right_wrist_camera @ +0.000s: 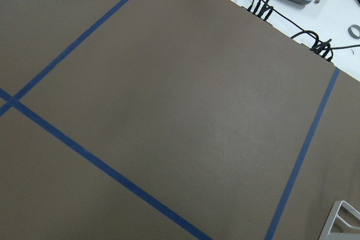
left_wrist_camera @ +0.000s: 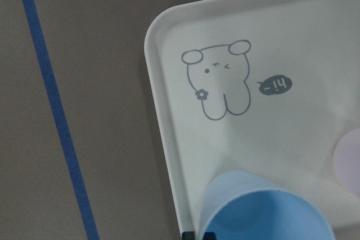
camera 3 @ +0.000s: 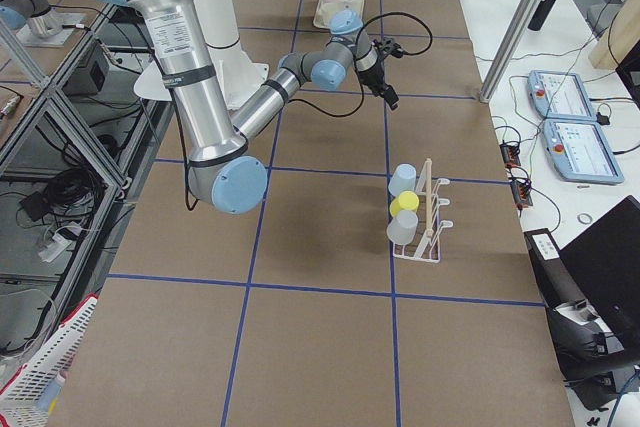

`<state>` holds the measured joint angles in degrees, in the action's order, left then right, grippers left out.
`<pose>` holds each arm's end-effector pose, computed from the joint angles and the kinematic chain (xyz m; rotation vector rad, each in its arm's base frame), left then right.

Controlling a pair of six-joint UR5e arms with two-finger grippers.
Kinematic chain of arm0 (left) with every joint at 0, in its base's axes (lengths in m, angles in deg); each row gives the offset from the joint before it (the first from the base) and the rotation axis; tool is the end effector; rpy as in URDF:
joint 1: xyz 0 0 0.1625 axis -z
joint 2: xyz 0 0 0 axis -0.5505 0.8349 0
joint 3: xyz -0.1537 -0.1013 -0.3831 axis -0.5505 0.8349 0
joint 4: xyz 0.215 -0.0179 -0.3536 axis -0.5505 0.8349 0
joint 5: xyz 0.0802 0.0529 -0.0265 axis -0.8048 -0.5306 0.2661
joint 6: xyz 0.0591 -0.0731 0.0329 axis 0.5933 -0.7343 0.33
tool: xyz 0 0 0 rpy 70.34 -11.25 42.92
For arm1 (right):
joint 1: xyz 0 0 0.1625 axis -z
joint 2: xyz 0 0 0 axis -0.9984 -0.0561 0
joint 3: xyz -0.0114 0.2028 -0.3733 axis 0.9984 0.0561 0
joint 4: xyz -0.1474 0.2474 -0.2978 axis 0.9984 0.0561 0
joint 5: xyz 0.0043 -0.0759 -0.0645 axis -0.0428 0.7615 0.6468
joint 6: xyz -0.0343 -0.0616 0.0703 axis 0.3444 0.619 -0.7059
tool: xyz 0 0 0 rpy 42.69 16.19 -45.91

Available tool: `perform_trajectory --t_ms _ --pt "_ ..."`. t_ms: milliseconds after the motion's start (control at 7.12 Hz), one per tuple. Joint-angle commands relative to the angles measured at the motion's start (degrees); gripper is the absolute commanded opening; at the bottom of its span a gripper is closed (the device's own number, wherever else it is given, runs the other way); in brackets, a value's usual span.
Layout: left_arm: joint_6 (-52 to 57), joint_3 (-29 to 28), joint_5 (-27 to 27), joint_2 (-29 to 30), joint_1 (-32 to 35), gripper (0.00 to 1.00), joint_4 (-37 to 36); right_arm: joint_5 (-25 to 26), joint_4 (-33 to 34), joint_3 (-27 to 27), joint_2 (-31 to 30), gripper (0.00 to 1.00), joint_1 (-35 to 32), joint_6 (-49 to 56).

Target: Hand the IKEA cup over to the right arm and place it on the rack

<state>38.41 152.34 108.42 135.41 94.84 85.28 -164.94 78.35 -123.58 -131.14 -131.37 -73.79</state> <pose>0.1169 -0.3638 0.6394 0.1429 0.8009 0.2533 -0.3271 -0.4920 0.2774 0.6946 -0.6486 -0.3631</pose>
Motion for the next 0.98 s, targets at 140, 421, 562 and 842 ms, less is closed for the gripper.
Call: perform_trajectory --t_ms 140,421,562,842 --pt "0.0 0.73 0.59 0.55 1.13 0.0 -0.84 0.07 -0.09 0.0 0.09 0.99 0.03 -0.08" --pt "0.0 3.34 2.17 4.23 9.89 0.0 -8.87 0.16 -0.44 0.0 0.17 0.99 0.82 0.09" --pt "0.0 5.36 2.08 7.99 11.41 0.0 -15.54 0.33 -2.18 0.7 2.18 0.99 1.35 0.7" --pt "-4.79 5.74 4.09 16.59 11.51 0.0 -24.53 0.51 -6.13 1.49 3.07 0.99 1.88 0.35"
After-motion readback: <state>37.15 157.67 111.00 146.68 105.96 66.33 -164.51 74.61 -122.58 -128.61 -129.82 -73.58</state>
